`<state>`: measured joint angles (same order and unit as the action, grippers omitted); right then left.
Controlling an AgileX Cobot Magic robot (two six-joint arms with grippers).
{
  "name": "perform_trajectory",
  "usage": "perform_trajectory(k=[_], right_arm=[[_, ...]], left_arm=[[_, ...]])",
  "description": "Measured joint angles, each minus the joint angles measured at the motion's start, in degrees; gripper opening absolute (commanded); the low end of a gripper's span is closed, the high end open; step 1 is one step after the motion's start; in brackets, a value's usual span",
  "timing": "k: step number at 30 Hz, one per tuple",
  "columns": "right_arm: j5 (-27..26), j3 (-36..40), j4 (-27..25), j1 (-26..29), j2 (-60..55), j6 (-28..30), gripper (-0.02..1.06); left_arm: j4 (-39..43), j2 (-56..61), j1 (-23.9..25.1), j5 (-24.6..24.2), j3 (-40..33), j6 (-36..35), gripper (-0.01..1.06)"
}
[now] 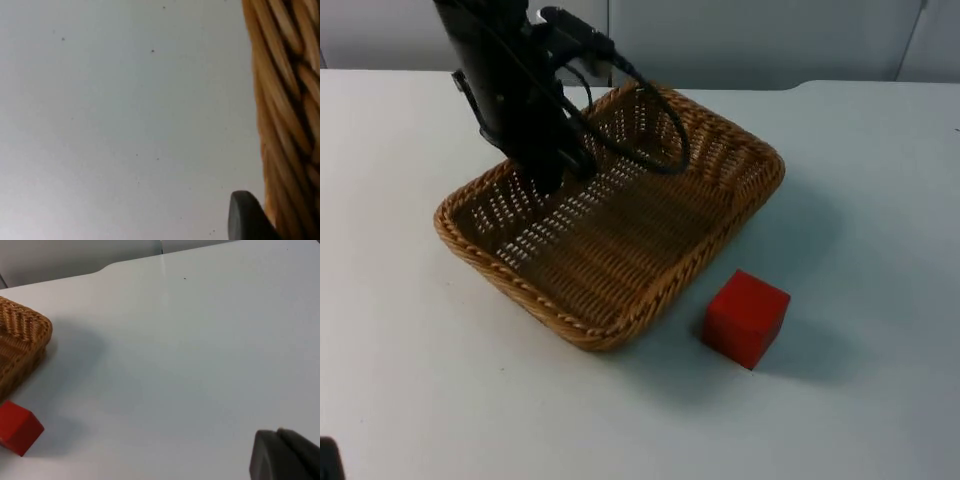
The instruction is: Pick up the basket with the left hand and place the cube into the basket with the right hand.
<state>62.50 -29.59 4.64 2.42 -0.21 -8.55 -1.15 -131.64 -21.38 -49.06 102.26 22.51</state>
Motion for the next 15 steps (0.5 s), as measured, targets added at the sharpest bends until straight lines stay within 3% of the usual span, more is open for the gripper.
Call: perform_trajectory(k=[3, 4, 8, 15], right_arm=[[0.0, 0.0, 0.0, 0.0, 0.0, 0.0, 0.02], [0.0, 0.0, 0.0, 0.0, 0.0, 0.0, 0.02], [0.0, 0.0, 0.0, 0.0, 0.0, 0.0, 0.02], [0.0, 0.0, 0.0, 0.0, 0.0, 0.0, 0.02]], left_arm=[[-5.19, 0.0, 2.7, -7.87, 6.76, 0.19, 0.0], [-5.19, 0.0, 2.7, -7.87, 6.76, 0.19, 0.0], [-11.88, -0.22, 6.99, -18.94, 15.55, 2.46, 0.0], [-16.79, 3.01, 8.7, -20.24, 18.22, 2.95, 0.0]])
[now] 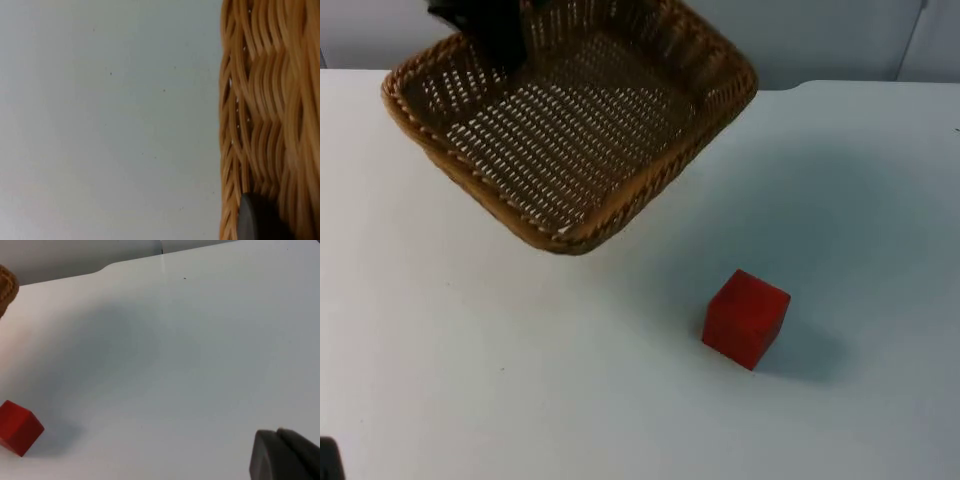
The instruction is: Pick up the basket with the left hand and place the cube into the basket with the right hand.
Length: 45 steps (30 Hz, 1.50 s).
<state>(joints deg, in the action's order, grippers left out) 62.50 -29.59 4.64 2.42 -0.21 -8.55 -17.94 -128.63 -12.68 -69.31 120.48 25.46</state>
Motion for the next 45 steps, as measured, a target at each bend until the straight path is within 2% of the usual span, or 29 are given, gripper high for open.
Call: perform_trajectory(k=[8, 13, 16, 24, 45], right_arm=[[0.0, 0.0, 0.0, 0.0, 0.0, 0.0, 0.02], [0.0, 0.0, 0.0, 0.0, 0.0, 0.0, 0.02], [0.0, 0.0, 0.0, 0.0, 0.0, 0.0, 0.02], [0.0, 0.0, 0.0, 0.0, 0.0, 0.0, 0.02], [0.0, 0.0, -0.11, 0.0, 0.0, 0.0, 0.02]], left_arm=[[-3.88, 2.26, 0.0, -0.3, -0.11, 0.0, 0.0], [-6.58, 2.26, 0.84, -0.38, -3.95, 2.02, 0.0], [-11.32, 2.26, 2.74, -0.76, -7.94, 5.08, 0.0], [-12.77, 2.26, 5.62, -0.44, -8.56, 5.84, 0.0], [-14.5, 2.26, 5.65, -0.44, -8.56, 5.84, 0.0]])
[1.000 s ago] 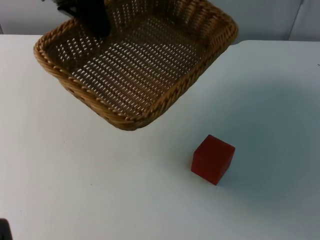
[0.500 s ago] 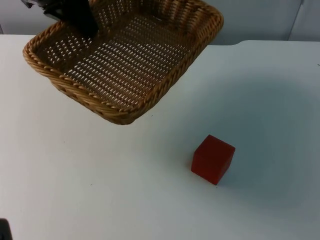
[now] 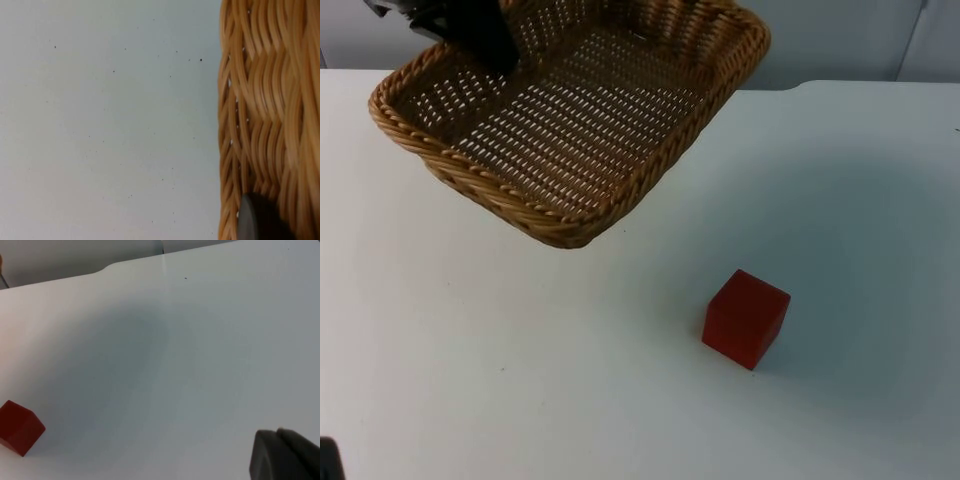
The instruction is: Pick up the basket with the left hand and place the cube into the basket with the right hand.
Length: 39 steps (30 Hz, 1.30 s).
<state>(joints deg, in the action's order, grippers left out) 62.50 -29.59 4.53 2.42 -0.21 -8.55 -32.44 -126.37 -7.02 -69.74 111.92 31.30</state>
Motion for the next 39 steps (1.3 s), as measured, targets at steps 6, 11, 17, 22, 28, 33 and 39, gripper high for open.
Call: perform_trajectory(k=[6, 11, 17, 22, 28, 33, 39], right_arm=[[0.0, 0.0, 0.0, 0.0, 0.0, 0.0, 0.02], [0.0, 0.0, -0.1, 0.0, 0.0, 0.0, 0.02], [0.0, 0.0, -0.1, 0.0, 0.0, 0.0, 0.02], [0.0, 0.0, -0.1, 0.0, 0.0, 0.0, 0.02], [-0.2, -0.13, -2.56, 0.0, -4.36, 2.45, 0.02], [-9.02, -2.05, -10.15, 0.0, -18.58, 8.87, 0.02], [-26.02, -7.37, -13.48, 0.0, -36.57, 12.84, 0.02]], left_arm=[[-0.09, 0.0, 0.0, 0.0, 0.0, 0.0, 0.0], [-0.13, 0.0, 0.0, 0.0, 0.0, 0.0, 0.0], [-0.13, 0.0, 0.0, 0.0, 0.0, 0.0, 0.0], [-0.23, 0.0, 0.0, 0.0, 0.0, 0.0, 0.0], [-0.23, 0.0, 0.0, 0.0, 0.0, 0.0, 0.0], [-0.23, 0.0, 0.0, 0.0, 0.0, 0.0, 0.0], [-0.23, 0.0, 0.0, 0.0, 0.0, 0.0, 0.0]])
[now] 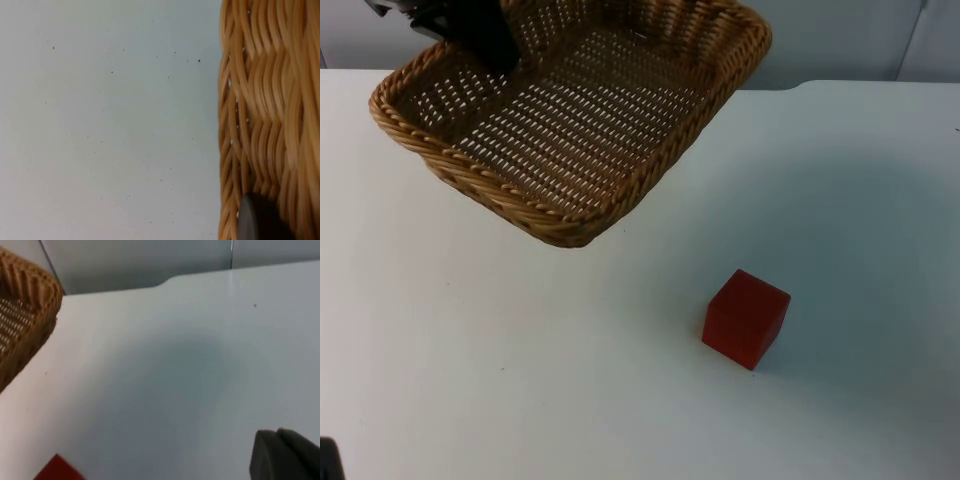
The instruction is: Pick up the basket with the left hand and place the cube into the basket with the right hand.
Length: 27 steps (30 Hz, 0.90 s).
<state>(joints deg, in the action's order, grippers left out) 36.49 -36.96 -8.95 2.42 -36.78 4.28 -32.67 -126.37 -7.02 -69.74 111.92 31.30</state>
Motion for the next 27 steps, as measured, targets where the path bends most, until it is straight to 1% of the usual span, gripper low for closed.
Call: perform_trajectory(k=[2, 3, 4, 6, 8, 9, 10, 14, 15, 18, 19, 20, 21, 23, 24, 25, 26, 27], right_arm=[[-5.2, -3.63, 0.0, 0.0, -7.62, 0.5, 0.02], [-6.35, -5.43, 0.0, 0.0, -10.9, 0.92, 0.02], [-6.35, -5.43, 0.0, 0.0, -10.9, 0.92, 0.02], [-7.28, -8.65, 0.16, -1.01, -17.28, 3.03, 0.02], [-6.56, -11.68, 1.41, -4.13, -25.02, 5.55, 0.02], [-6.56, -11.68, 1.41, -4.13, -25.02, 5.55, 0.02], [-5.64, -13.03, 2.23, -5.94, -28.44, 6.28, 0.02], [-1.16, -17.22, 6.88, -16.05, -43.48, 7.93, 0.02], [-1.16, -17.22, 6.88, -16.05, -43.48, 7.93, 0.02], [-1.14, -19.56, 8.27, -24.08, -52.34, 8.66, 0.02], [-1.14, -19.56, 8.27, -24.08, -52.34, 8.66, 0.02], [-2.05, -20.17, 8.27, -27.77, -56.22, 9.62, 0.02], [-2.65, -20.46, 8.27, -29.85, -58.54, 10.47, 0.04], [-3.59, -20.86, 8.27, -32.52, -62.23, 11.53, 0.18], [-3.98, -20.96, 8.27, -33.39, -63.93, 11.82, 0.28], [-3.98, -20.96, 8.27, -33.39, -63.93, 11.82, 0.41], [-4.22, -21.06, 8.27, -33.94, -65.16, 12.08, 0.41], [-4.19, -21.06, 8.27, -34.4, -66.49, 12.08, 0.55]], left_arm=[[0.0, 0.0, 0.0, 0.0, 0.0, 0.0, 0.0], [0.0, 0.0, 0.0, 0.0, 0.0, 0.0, 0.0], [0.0, 0.0, 0.0, 0.0, 0.0, 0.0, 0.0], [0.0, 0.0, 0.0, 0.0, 0.0, 0.0, 0.0], [0.0, 0.0, 0.0, 0.0, 0.0, 0.0, 0.0], [0.0, 0.0, 0.0, 0.0, 0.0, 0.0, 0.0], [0.0, 0.0, 0.0, 0.0, 0.0, 0.0, 0.0], [0.0, 0.0, 0.0, 0.0, 0.0, 0.0, 0.0], [0.0, 0.0, 0.0, 0.0, 0.0, 0.0, 0.0], [0.0, 0.0, 0.0, 0.0, 0.0, 0.0, 0.0], [0.0, 0.0, 0.0, 0.0, 0.0, 0.0, 0.0], [0.0, 0.0, 0.0, 0.0, 0.0, 0.0, 0.0], [0.0, 0.0, 0.0, 0.0, 0.0, 0.0, 0.0], [0.0, 0.0, 0.0, 0.0, 0.0, 0.0, 0.0], [0.0, 0.0, 0.0, 0.0, 0.0, 0.0, 0.0], [0.0, 0.0, 0.0, 0.0, 0.0, 0.0, 0.0], [0.0, 0.0, 0.0, 0.0, 0.0, 0.0, 0.0], [0.0, 0.0, 0.0, 0.0, 0.0, 0.0, 0.0]])
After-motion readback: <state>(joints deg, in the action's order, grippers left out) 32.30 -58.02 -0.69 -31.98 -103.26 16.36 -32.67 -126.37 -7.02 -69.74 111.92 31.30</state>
